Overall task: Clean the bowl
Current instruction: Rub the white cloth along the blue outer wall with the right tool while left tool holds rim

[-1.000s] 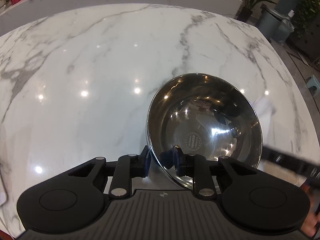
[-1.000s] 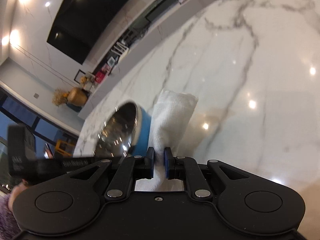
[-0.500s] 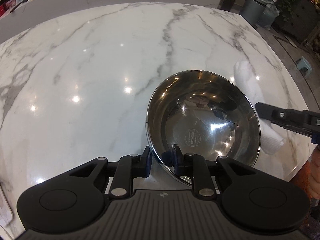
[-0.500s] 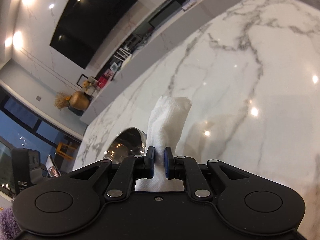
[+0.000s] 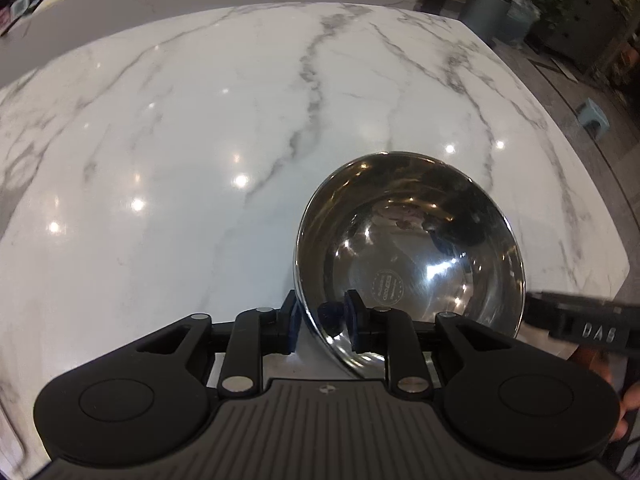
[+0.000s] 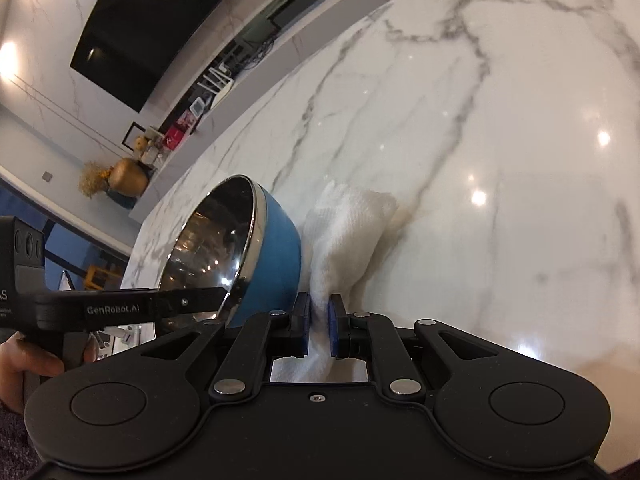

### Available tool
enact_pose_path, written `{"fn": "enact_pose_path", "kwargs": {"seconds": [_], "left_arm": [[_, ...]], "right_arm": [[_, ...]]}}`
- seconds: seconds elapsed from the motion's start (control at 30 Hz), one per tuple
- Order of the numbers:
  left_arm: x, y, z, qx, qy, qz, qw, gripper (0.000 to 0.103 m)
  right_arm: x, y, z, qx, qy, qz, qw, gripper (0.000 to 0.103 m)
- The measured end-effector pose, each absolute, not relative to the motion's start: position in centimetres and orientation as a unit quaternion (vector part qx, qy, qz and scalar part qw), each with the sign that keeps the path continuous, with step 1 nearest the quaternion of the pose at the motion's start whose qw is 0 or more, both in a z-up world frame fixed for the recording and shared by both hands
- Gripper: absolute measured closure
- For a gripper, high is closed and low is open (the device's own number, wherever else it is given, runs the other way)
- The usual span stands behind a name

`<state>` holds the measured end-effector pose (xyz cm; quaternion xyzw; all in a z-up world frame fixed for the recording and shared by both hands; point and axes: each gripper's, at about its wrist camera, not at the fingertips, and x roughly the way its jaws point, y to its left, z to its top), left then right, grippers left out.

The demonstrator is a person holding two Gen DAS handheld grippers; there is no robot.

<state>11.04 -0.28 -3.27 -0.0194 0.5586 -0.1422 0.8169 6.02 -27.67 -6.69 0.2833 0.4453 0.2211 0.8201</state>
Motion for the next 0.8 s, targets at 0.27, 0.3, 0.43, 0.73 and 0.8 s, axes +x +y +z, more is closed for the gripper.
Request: {"fn": "enact_pose_path", "kwargs": {"seconds": [0.27,0.3,0.43,0.73,0.8], "left_arm": [[10.2,1.3,-3.1,-0.1,0.571,-0.09,0.81,0.066],[10.1,1.4,-3.0,-0.102,0.57,-0.086,0.811,0.066],[10.0,1.2,-2.8,-0.086,0.567,-0.088,0.814,0.074],[10.1,0.3,-2.7,-0.041,0.555,-0.109,0.824,0.085],[10.2,0.3,-2.6,-0.03,0.552,-0.112,0.826,0.086]], "right_arm": [[5.7,-27.2,-6.5,0.273,0.445,0.214,0.826,0.094],[5.7,-27.2,-6.5,0.274,0.445,0.214,0.825,0.094],[5.6,-27.0,-6.5,0.275,0.447,0.213,0.824,0.094],[5.9,-27.1,-5.3,0.275,0.443,0.223,0.824,0.094],[6.2,-27.6,-4.7,0.286,0.433,0.225,0.825,0.094]]}}
